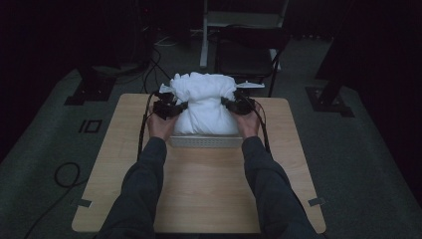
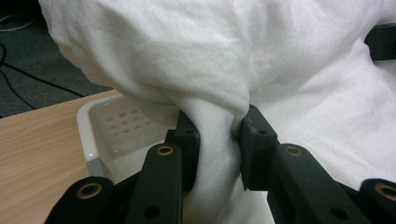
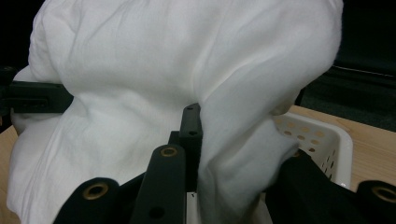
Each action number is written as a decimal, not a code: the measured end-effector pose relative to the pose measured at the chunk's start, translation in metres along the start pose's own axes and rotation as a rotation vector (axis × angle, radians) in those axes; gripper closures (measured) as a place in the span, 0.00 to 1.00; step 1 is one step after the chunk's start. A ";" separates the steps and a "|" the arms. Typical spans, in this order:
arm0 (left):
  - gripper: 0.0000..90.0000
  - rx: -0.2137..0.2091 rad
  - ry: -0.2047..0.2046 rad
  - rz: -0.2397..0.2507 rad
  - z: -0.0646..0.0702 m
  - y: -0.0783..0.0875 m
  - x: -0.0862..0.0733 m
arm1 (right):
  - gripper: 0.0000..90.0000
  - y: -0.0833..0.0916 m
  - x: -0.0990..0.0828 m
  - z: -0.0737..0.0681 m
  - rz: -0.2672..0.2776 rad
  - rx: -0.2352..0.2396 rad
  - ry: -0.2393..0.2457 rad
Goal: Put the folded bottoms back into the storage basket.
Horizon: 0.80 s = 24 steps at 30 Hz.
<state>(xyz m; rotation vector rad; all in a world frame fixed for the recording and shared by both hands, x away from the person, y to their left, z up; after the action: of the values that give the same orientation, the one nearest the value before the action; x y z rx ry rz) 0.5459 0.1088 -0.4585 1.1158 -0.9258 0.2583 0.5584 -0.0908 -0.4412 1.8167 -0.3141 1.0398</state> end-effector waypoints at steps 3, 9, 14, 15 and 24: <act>0.80 0.002 0.001 -0.001 -0.001 -0.003 0.000 | 0.83 -0.003 -0.001 0.002 -0.005 -0.002 0.002; 0.80 0.013 0.007 -0.013 -0.003 -0.009 -0.003 | 0.83 -0.010 -0.003 0.004 -0.014 -0.006 -0.005; 0.80 0.022 0.004 -0.031 -0.004 -0.013 -0.006 | 0.83 -0.015 -0.007 0.006 -0.029 -0.018 -0.006; 0.80 0.024 0.002 -0.035 -0.004 -0.013 -0.007 | 0.83 -0.016 -0.008 0.006 -0.032 -0.017 -0.009; 0.80 0.037 -0.002 -0.076 -0.005 -0.024 -0.015 | 0.83 -0.028 -0.019 0.008 -0.072 -0.032 -0.008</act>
<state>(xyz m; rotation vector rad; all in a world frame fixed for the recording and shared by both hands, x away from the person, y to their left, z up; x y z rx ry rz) 0.5536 0.1064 -0.4859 1.1827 -0.8810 0.2130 0.5685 -0.0887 -0.4745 1.7907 -0.2671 0.9724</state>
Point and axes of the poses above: each handheld gripper's, and its own axes: y roughly backward along the jaws, x roughly out of its top, z roughly to its right, the point moved 8 cm from there along -y, roughly forward along the jaws, and after that the axes turned 9 degrees about -z, right-handed, at the moved point
